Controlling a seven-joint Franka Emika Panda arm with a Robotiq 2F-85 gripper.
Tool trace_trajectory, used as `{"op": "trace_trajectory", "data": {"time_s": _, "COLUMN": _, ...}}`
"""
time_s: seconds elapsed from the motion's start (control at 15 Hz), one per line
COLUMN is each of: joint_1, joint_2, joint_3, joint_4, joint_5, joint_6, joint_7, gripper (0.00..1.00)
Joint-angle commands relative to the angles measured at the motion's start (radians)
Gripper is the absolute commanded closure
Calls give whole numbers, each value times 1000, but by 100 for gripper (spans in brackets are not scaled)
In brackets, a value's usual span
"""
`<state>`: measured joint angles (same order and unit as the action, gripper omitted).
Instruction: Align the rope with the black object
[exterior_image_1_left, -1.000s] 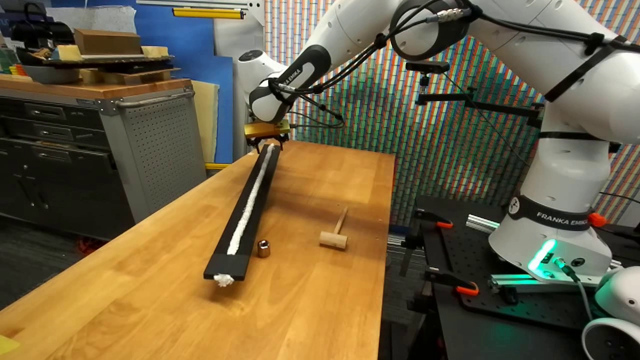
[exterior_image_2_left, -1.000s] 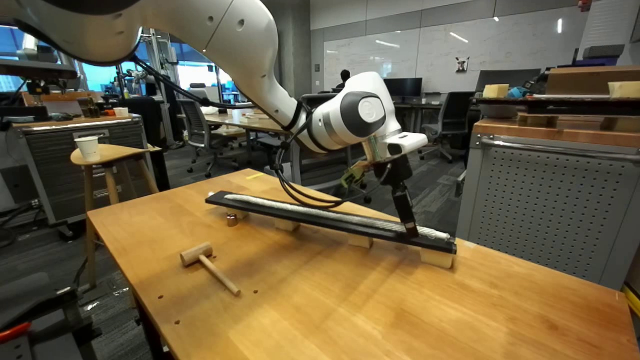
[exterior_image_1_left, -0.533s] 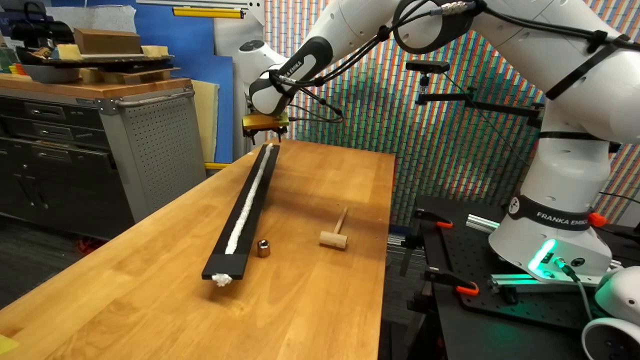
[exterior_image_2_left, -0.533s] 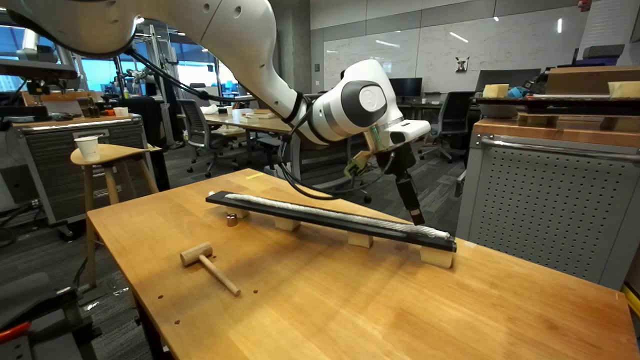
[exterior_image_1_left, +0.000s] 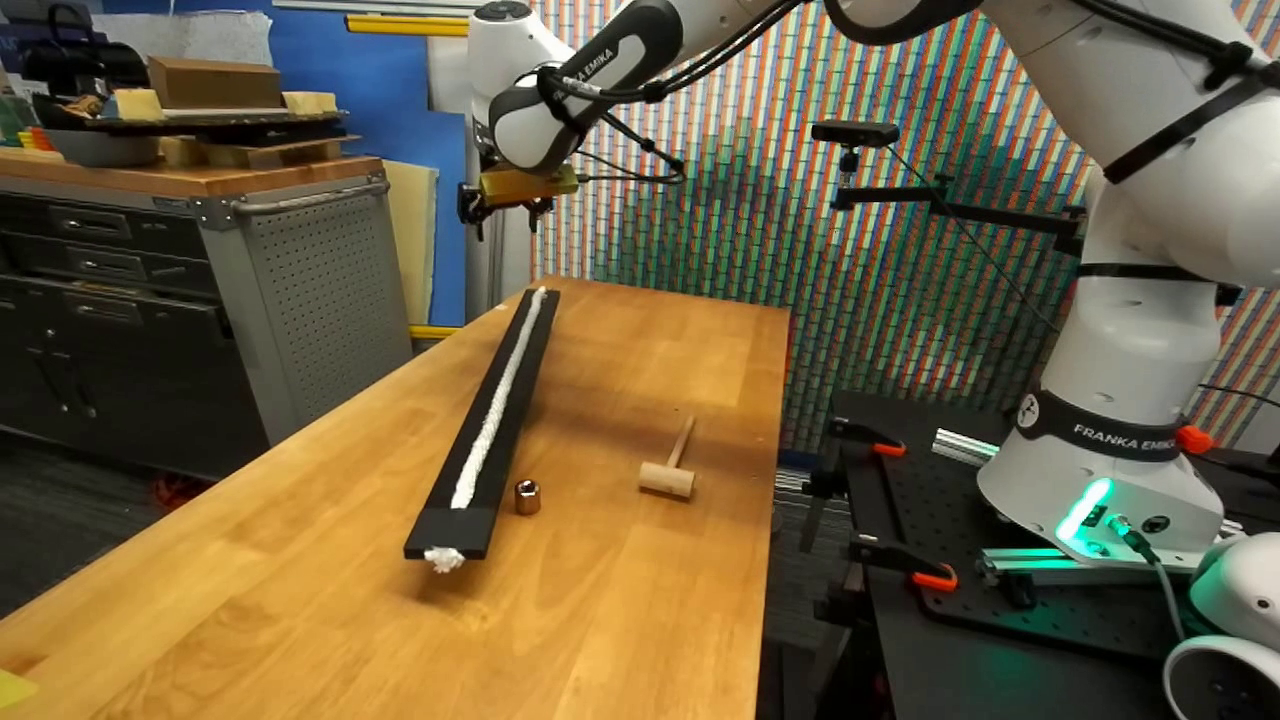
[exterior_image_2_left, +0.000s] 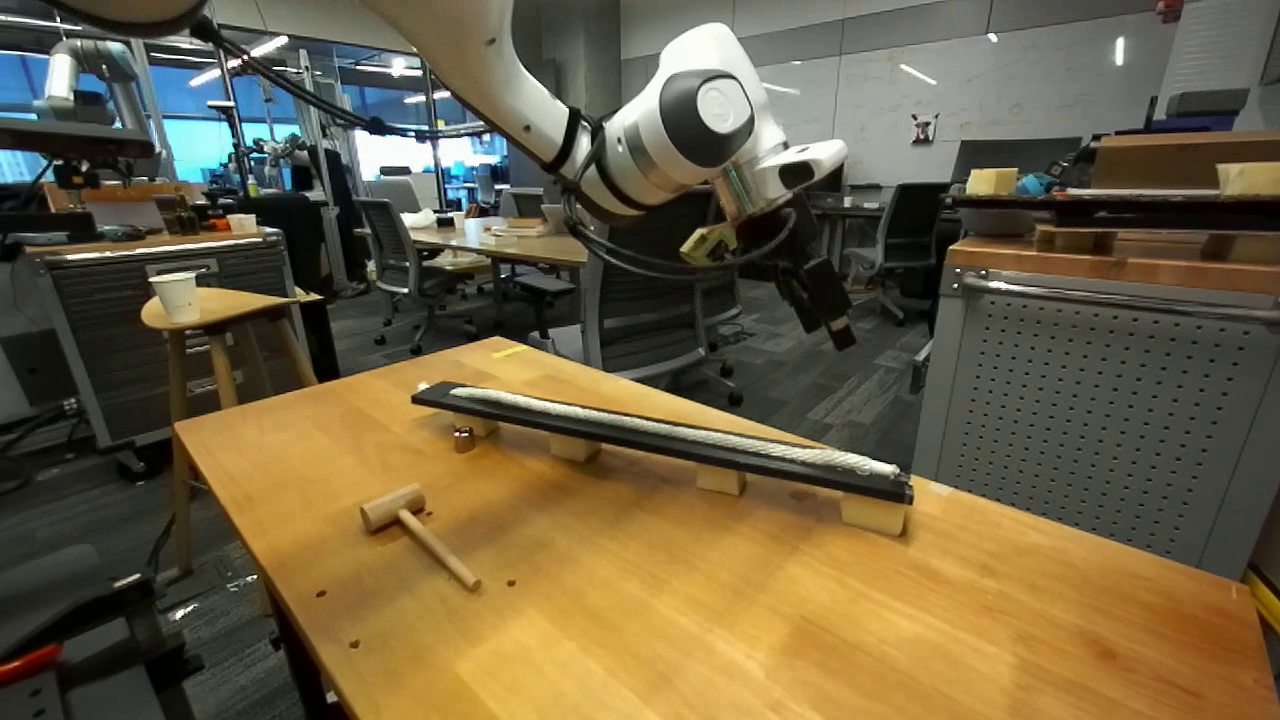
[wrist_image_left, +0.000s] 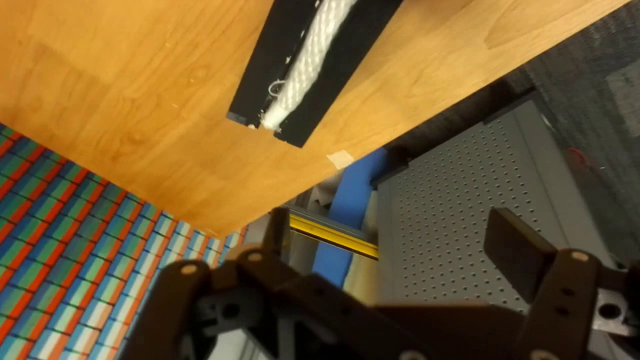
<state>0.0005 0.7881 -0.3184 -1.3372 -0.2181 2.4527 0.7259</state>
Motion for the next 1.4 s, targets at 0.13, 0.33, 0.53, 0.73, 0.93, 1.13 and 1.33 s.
{"op": "trace_trajectory", "data": {"time_s": 0.13, "joint_1": 9, "joint_2": -269, "joint_3": 68, "joint_4": -296, "joint_5": -6, "joint_6": 110, "joint_7": -290, "gripper": 0}}
{"op": "trace_trajectory", "data": {"time_s": 0.33, "joint_1": -20, "joint_2": -393, "joint_3": 124, "joint_4": -425, "joint_5": 19, "joint_6": 96, "joint_7": -466, "gripper": 0}}
{"op": "trace_trajectory", "data": {"time_s": 0.53, "joint_1": -64, "joint_2": -514, "joint_3": 186, "joint_4": -547, "joint_5": 78, "joint_6": 46, "joint_7": -647, "gripper": 0}}
{"op": "trace_trajectory", "data": {"time_s": 0.73, "joint_1": -106, "joint_2": -626, "joint_3": 224, "joint_4": -647, "joint_5": 155, "joint_6": -44, "joint_7": -842, "gripper": 0}}
{"op": "trace_trajectory", "data": {"time_s": 0.93, "joint_1": -128, "joint_2": -729, "joint_3": 218, "joint_4": -707, "joint_5": 185, "joint_6": -211, "joint_7": -1015, "gripper": 0}}
{"op": "trace_trajectory", "data": {"time_s": 1.13, "joint_1": -139, "joint_2": -824, "joint_3": 184, "joint_4": -750, "joint_5": 131, "joint_6": -319, "joint_7": -1068, "gripper": 0}}
{"op": "trace_trajectory", "data": {"time_s": 1.33, "joint_1": -137, "joint_2": -794, "joint_3": 177, "joint_4": -718, "joint_5": 142, "joint_6": -332, "joint_7": -1061, "gripper": 0}}
